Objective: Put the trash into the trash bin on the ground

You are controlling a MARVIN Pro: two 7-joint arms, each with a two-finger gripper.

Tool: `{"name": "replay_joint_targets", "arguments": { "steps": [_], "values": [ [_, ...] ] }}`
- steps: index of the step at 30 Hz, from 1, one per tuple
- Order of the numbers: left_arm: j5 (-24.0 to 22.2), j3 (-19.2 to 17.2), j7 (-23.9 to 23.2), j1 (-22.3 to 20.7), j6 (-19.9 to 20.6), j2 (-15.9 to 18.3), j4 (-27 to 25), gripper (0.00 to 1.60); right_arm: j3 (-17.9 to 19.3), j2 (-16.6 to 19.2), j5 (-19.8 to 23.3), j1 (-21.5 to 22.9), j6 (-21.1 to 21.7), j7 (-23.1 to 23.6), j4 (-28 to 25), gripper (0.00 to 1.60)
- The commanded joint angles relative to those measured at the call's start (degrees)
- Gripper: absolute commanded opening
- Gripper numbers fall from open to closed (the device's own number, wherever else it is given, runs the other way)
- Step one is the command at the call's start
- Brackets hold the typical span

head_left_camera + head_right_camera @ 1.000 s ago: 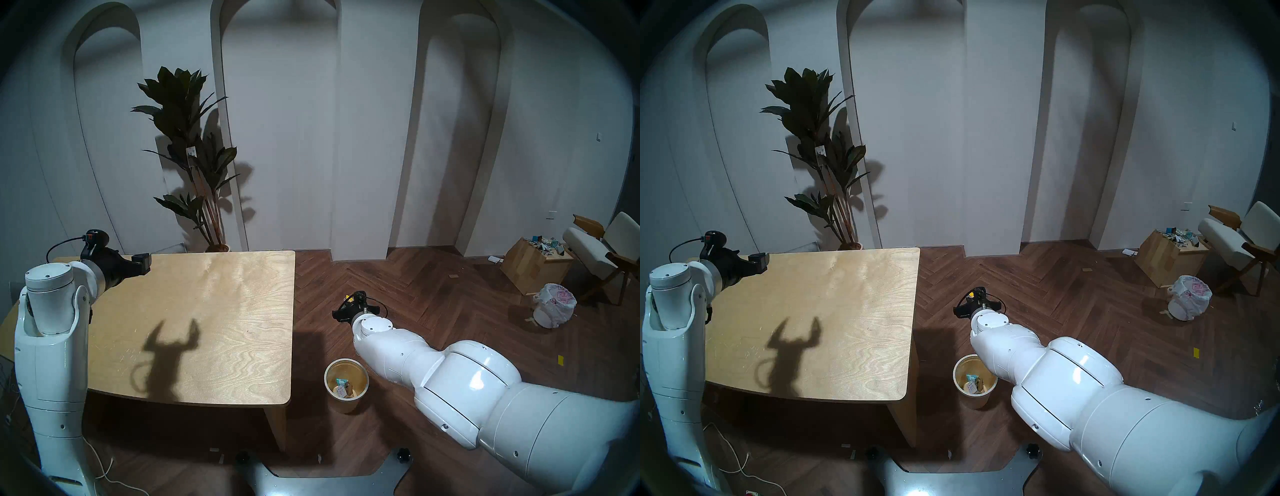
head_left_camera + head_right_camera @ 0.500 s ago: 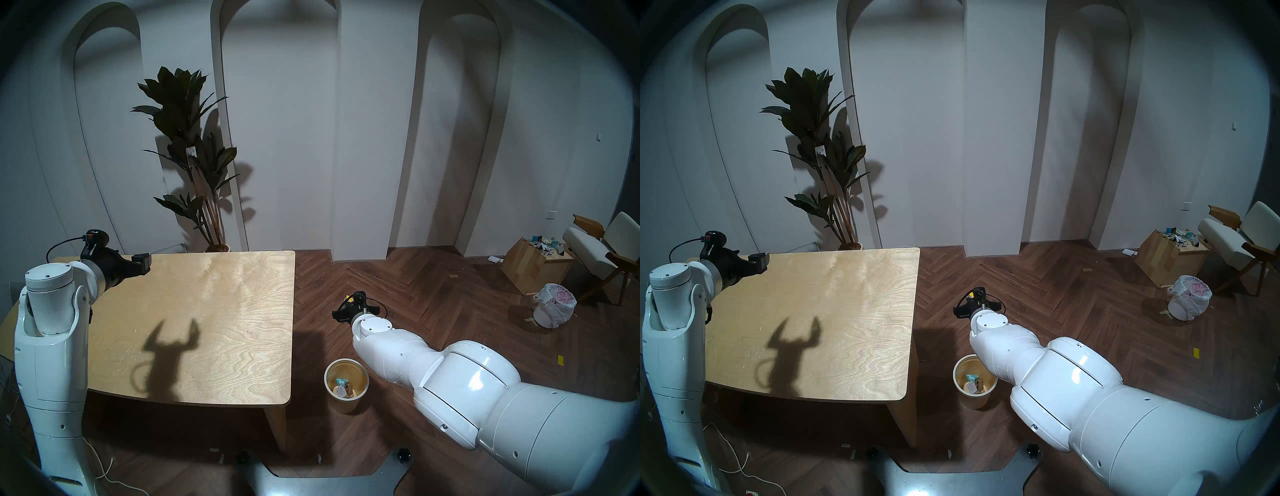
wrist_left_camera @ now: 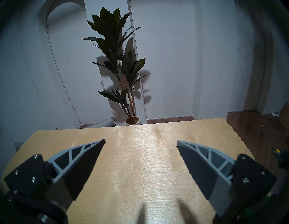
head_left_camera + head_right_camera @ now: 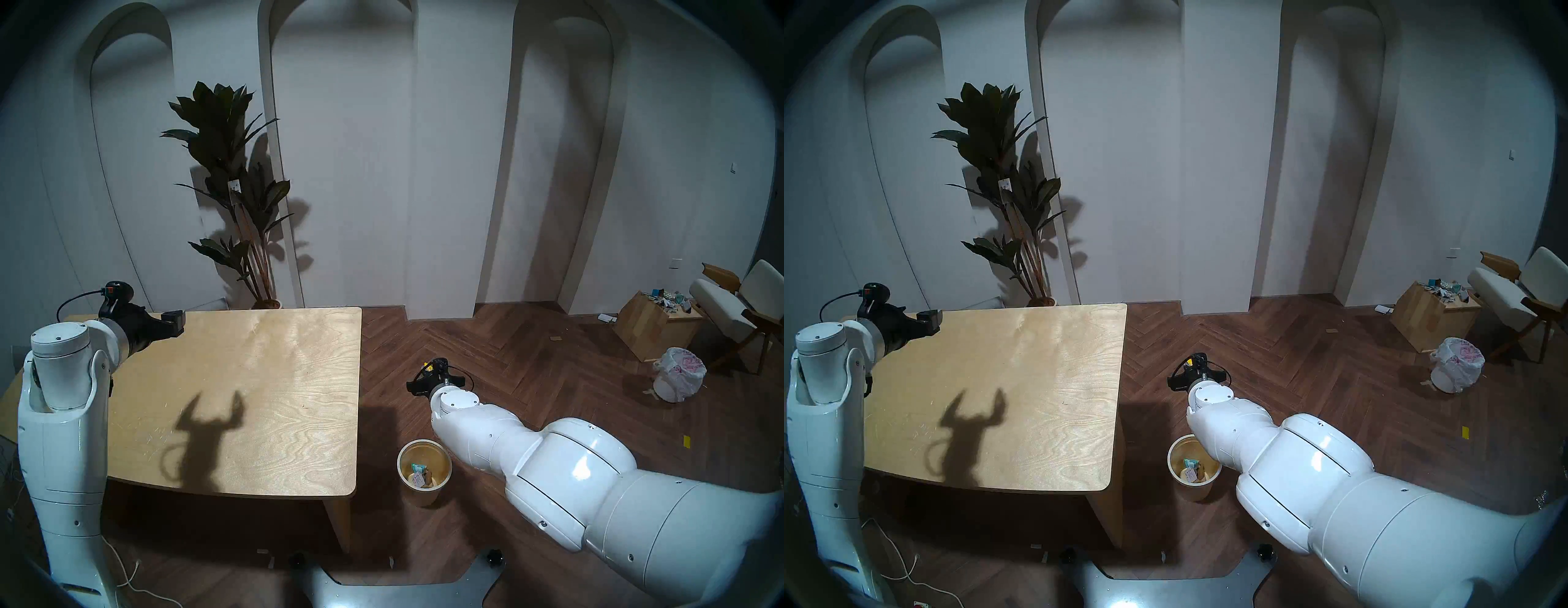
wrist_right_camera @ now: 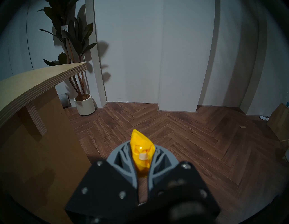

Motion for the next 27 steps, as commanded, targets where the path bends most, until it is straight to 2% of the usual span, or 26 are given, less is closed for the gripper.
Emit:
{"name": "replay_joint_targets", "arguments": {
  "steps": [1, 19, 20, 23, 24, 27],
  "values": [
    [-0.1, -0.3, -0.1, -0.8, -0.3, 0.3, -1.0, 1.60, -0.1, -0.7, -0.2, 0.3, -1.6, -0.6, -0.3, 0.00],
    [-0.1, -0.3, -0.1, -0.8, -0.3, 0.3, -1.0, 1.60, -0.3, -1.0, -1.0, 0.0, -2.5, -1.9, -0.2, 0.00],
    [-0.1, -0.3, -0.1, -0.8, -0.3, 0.3, -1.0, 1.60, -0.3, -1.0, -1.0, 0.0, -2.4, -2.0, -0.2, 0.08],
    [-0.1, -0.3, -0.1, -0.8, -0.3, 0.3, -1.0, 1.60, -0.3, -1.0, -1.1, 0.0, -2.3, -2.2, -0.1, 0.80],
    [-0.1, -0.3, -0.1, -0.8, -0.3, 0.3, -1.0, 1.60, -0.3, -1.0, -1.2, 0.0, -2.3, -2.3, 0.0, 1.60],
    [-0.1, -0.3, -0.1, -0.8, -0.3, 0.3, -1.0, 1.60, -0.2, -1.0, -1.2, 0.0, -2.2, -2.4, 0.0, 1.60]
  ]
}}
